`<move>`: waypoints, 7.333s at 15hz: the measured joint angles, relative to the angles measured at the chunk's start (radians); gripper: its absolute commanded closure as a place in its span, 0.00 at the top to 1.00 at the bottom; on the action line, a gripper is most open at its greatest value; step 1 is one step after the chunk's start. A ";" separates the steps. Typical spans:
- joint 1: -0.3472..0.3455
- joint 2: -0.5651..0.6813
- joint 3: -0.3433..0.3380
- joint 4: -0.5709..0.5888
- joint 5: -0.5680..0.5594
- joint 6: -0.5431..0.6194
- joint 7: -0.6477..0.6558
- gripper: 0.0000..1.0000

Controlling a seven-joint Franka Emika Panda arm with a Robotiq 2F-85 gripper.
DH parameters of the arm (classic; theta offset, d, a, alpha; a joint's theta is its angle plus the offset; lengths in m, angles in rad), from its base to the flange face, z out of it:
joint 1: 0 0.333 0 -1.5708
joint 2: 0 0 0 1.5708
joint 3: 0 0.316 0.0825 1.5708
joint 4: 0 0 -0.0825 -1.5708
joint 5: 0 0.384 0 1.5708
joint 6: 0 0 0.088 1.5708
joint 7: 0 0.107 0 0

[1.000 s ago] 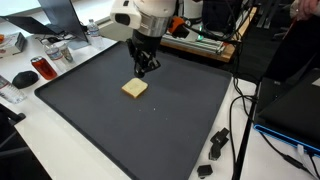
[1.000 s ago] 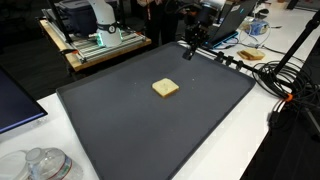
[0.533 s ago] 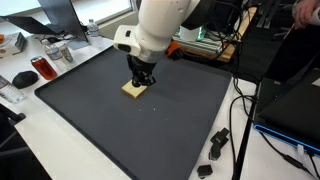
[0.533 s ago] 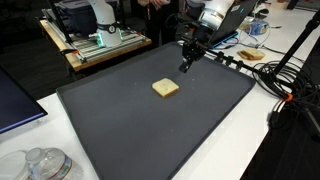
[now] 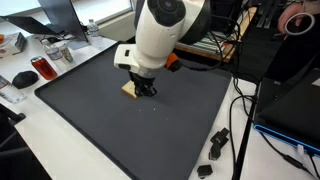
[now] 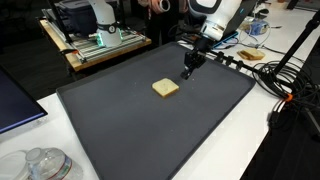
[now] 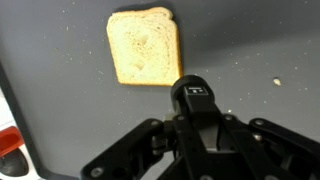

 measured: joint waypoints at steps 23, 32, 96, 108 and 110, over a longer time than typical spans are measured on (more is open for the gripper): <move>-0.373 0.049 0.022 0.130 0.530 0.002 -0.659 0.05; -0.470 0.050 0.042 0.104 0.708 0.010 -0.826 0.05; 0.687 -0.304 -0.773 -0.476 0.413 0.266 -0.240 0.05; -0.072 -0.278 -0.149 -0.297 0.427 0.141 -0.400 0.05; -0.131 -0.278 -0.111 -0.305 0.430 0.155 -0.450 0.22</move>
